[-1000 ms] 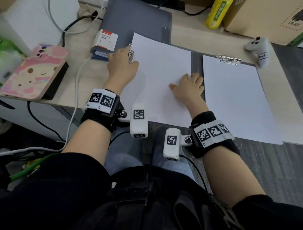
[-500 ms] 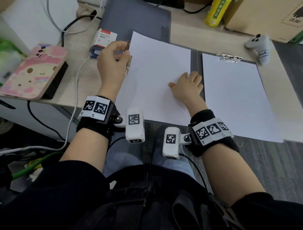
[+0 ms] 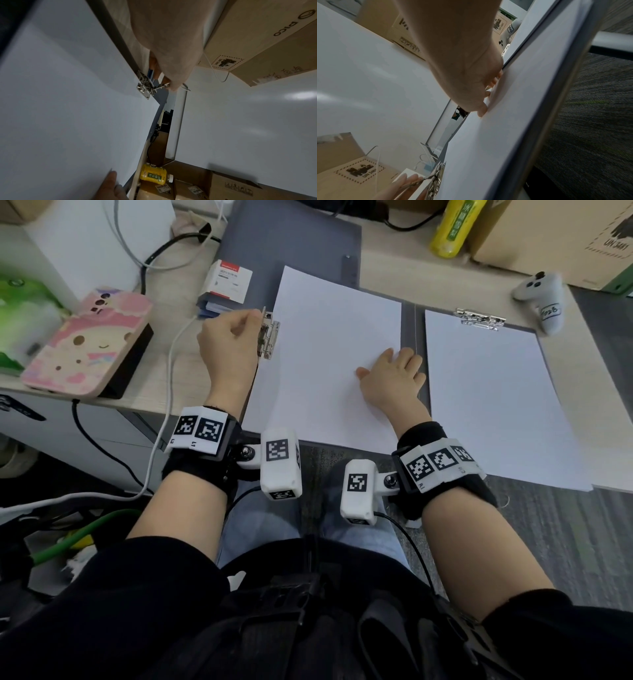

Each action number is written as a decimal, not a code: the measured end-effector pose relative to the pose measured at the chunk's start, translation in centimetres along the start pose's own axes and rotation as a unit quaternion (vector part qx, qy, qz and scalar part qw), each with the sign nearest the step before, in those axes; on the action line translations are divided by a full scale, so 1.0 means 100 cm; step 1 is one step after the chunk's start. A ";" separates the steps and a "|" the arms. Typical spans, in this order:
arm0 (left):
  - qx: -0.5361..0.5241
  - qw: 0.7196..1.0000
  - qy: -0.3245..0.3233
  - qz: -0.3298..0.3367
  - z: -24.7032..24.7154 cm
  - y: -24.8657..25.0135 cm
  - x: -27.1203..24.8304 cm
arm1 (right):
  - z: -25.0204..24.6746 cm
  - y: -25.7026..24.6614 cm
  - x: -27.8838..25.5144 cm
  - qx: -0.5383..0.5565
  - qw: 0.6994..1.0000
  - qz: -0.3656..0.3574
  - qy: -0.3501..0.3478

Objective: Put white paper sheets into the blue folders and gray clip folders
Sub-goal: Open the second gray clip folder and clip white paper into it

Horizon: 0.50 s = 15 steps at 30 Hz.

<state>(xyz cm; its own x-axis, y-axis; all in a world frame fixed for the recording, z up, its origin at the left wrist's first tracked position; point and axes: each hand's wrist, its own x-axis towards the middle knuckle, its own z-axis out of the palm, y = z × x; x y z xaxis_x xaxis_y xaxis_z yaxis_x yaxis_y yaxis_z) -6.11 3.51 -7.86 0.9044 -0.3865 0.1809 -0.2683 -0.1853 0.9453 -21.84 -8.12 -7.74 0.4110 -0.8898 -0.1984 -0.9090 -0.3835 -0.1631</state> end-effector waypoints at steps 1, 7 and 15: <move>0.009 1.000 -0.014 -0.023 -0.001 0.000 0.000 | 0.000 0.000 0.000 -0.002 1.000 0.000 0.001; 0.001 0.977 -0.118 -0.176 -0.008 0.004 0.007 | 0.001 -0.001 -0.001 -0.004 1.000 -0.002 0.003; -0.076 0.940 -0.212 -0.256 -0.024 0.002 0.004 | 0.002 -0.001 -0.003 0.002 1.000 -0.001 -0.002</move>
<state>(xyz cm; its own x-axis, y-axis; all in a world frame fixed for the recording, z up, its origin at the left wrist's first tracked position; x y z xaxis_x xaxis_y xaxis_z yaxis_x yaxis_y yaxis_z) -5.02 5.46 -6.93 0.6797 -0.6132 -0.4025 0.2455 -0.3269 0.9126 -21.88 -7.82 -7.87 0.4135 -0.8877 -0.2022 -0.9078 -0.3850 -0.1665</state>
